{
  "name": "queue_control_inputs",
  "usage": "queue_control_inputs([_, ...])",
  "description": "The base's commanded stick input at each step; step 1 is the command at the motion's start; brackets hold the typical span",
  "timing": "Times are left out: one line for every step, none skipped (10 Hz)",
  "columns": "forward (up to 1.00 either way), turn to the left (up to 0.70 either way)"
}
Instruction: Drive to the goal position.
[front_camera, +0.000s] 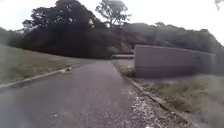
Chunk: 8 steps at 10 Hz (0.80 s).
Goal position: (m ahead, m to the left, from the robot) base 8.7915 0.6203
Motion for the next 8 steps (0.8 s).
queue_control_inputs([0.70,0.00])
queue_control_inputs([0.70,0.00])
queue_control_inputs([0.70,0.00])
queue_control_inputs([0.70,0.00])
queue_control_inputs([0.70,0.00])
queue_control_inputs([0.70,0.00])
queue_control_inputs([0.70,0.00])
queue_control_inputs([0.70,0.00])
